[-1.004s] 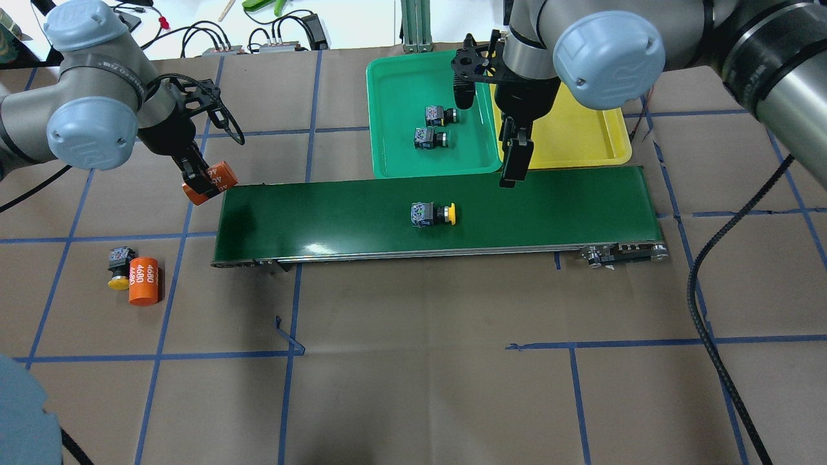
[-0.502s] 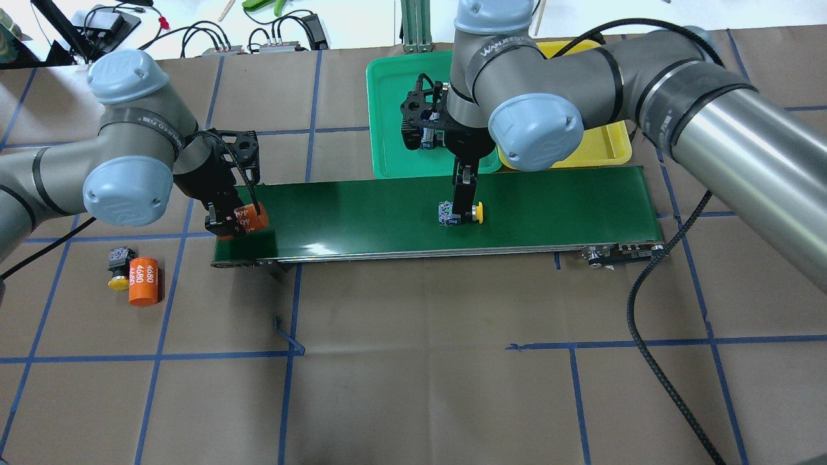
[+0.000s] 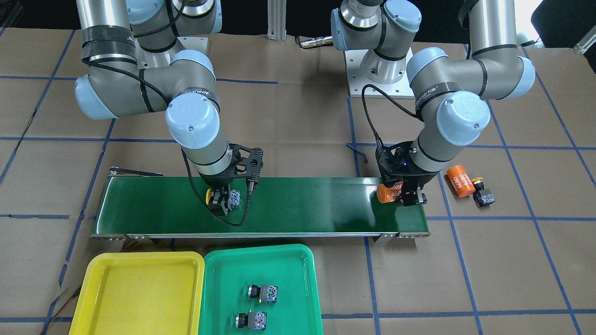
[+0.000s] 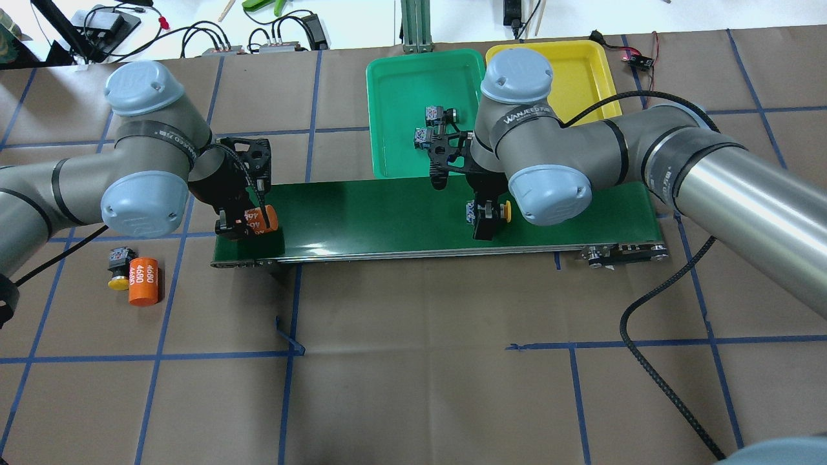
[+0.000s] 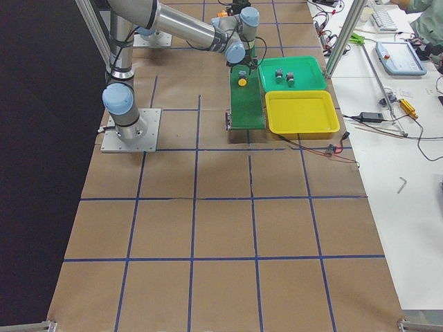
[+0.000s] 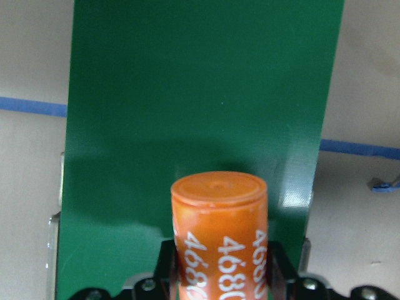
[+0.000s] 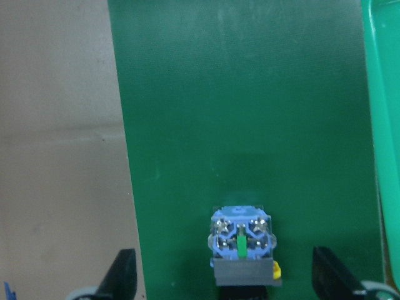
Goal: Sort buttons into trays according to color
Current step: 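Grasp yellow button with right gripper while left sets orange cylinder on belt, then drop yellow button in yellow tray with right while left grasps orange cylinder, then lower right gripper to belt cylinder while left releases its cylinder on belt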
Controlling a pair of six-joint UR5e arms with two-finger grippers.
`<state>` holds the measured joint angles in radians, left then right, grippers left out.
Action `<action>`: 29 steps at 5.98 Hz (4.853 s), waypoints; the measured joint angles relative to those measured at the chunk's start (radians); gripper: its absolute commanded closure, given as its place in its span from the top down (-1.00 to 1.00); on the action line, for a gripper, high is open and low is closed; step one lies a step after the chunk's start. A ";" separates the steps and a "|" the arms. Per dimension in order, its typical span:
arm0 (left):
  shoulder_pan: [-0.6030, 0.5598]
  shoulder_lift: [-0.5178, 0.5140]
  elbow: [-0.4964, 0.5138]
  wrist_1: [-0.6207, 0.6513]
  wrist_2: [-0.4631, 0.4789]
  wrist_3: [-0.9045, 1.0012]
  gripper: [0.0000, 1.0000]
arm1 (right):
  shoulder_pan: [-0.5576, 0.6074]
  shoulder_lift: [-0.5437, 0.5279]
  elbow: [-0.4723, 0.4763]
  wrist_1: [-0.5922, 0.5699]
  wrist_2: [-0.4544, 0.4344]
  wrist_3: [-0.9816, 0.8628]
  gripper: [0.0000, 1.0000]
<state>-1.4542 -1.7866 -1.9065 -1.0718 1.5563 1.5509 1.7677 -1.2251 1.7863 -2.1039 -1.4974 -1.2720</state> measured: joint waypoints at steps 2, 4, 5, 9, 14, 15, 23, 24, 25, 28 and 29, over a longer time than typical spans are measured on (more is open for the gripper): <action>0.011 -0.001 0.016 -0.002 -0.026 -0.037 0.89 | -0.035 -0.010 0.014 -0.008 -0.028 -0.048 0.61; 0.076 0.007 0.036 -0.005 -0.019 -0.167 0.91 | -0.071 -0.012 0.023 -0.006 -0.036 -0.101 0.48; 0.168 0.015 0.030 -0.007 -0.018 -0.229 0.91 | -0.101 -0.018 0.043 -0.006 -0.046 -0.143 0.13; 0.433 0.004 -0.063 -0.016 -0.013 -0.673 0.91 | -0.213 -0.097 0.078 0.005 -0.179 -0.321 -0.75; 0.512 -0.075 -0.130 0.017 -0.015 -0.873 0.15 | -0.256 -0.121 -0.066 -0.005 -0.204 -0.377 -0.75; 0.511 -0.079 -0.131 0.021 -0.015 -0.872 0.15 | -0.255 -0.024 -0.203 0.000 -0.172 -0.389 -0.75; 0.209 0.026 -0.019 -0.007 0.027 -0.615 -0.93 | -0.247 0.196 -0.491 0.287 0.020 -0.456 1.00; 0.159 0.038 -0.011 -0.022 0.044 -0.475 -0.90 | -0.246 0.085 -0.450 0.408 -0.006 -0.441 1.00; 0.120 0.054 -0.009 -0.047 0.051 -0.347 -0.88 | -0.245 -0.039 -0.370 0.473 -0.020 -0.419 1.00; 0.025 0.040 -0.005 -0.057 0.056 -0.026 -0.44 | -0.220 -0.270 -0.200 0.513 -0.074 -0.318 1.00; 0.016 0.015 -0.005 -0.028 0.055 -0.011 -0.07 | -0.173 -0.274 -0.184 0.516 -0.073 -0.252 1.00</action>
<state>-1.4382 -1.7719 -1.9114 -1.1003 1.6117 1.5398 1.5945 -1.4996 1.6022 -1.5874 -1.5705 -1.5241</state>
